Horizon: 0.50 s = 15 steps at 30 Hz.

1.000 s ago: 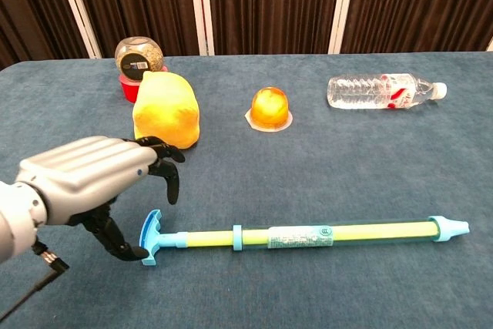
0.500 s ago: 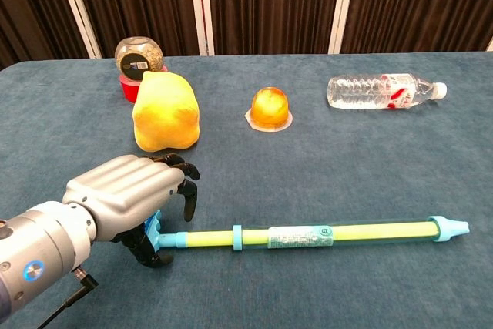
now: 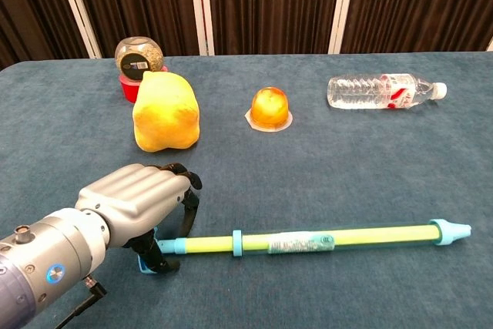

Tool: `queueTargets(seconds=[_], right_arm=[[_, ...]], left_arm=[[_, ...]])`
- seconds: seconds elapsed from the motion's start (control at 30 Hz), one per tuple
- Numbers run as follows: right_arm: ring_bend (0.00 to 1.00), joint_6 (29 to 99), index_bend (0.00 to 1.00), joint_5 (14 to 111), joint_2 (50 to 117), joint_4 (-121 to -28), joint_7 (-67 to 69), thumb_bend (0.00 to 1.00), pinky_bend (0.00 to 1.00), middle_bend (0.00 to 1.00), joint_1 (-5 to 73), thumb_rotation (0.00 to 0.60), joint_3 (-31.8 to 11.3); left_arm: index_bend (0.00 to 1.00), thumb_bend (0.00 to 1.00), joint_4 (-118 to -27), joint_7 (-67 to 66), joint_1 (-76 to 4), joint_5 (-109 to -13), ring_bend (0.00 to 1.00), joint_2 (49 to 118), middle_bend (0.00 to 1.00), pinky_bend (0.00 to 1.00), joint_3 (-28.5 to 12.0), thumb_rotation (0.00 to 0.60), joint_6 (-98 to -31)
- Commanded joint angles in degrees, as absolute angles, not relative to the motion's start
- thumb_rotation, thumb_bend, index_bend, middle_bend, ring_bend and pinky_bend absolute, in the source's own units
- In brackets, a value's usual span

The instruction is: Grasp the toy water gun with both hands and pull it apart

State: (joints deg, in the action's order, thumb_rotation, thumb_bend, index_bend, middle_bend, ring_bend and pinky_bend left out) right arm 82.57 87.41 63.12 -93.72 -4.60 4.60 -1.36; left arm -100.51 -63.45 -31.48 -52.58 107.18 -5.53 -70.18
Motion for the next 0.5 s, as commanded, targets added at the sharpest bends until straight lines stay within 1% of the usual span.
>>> queueTargets(seconds=[0.03, 0.3, 0.43, 0.5], right_arm=[[0.01, 82.49, 0.16, 87.45, 63.13, -93.83, -4.6, 0.09, 0.04, 0.0, 4.59, 0.6, -1.28], [0.01, 81.54, 0.17, 87.09, 62.87, -94.83, -5.22, 0.09, 0.05, 0.0, 4.74, 0.6, -0.97], [0.04, 80.07, 0.21, 87.03, 62.45, -96.27, -6.11, 0.09, 0.04, 0.06, 5.47, 0.6, -0.84], [0.05, 78.79, 0.22, 86.95, 62.28, -97.47, -7.07, 0.09, 0.05, 0.07, 6.17, 0.6, -0.8]], left_arm=[[0.57, 0.38, -100.31, -63.0, -31.63, -53.2, 0.03, 107.09, 0.11, 0.13, -5.08, 0.6, -70.55], [0.57, 0.4, -98.84, -61.59, -31.83, -52.89, 0.03, 105.86, 0.12, 0.13, -4.73, 0.6, -70.98], [0.57, 0.41, -98.2, -60.59, -31.98, -52.76, 0.03, 104.9, 0.12, 0.13, -4.76, 0.6, -70.76], [0.57, 0.41, -97.9, -59.92, -32.0, -52.64, 0.03, 104.46, 0.12, 0.13, -4.81, 0.6, -70.64]])
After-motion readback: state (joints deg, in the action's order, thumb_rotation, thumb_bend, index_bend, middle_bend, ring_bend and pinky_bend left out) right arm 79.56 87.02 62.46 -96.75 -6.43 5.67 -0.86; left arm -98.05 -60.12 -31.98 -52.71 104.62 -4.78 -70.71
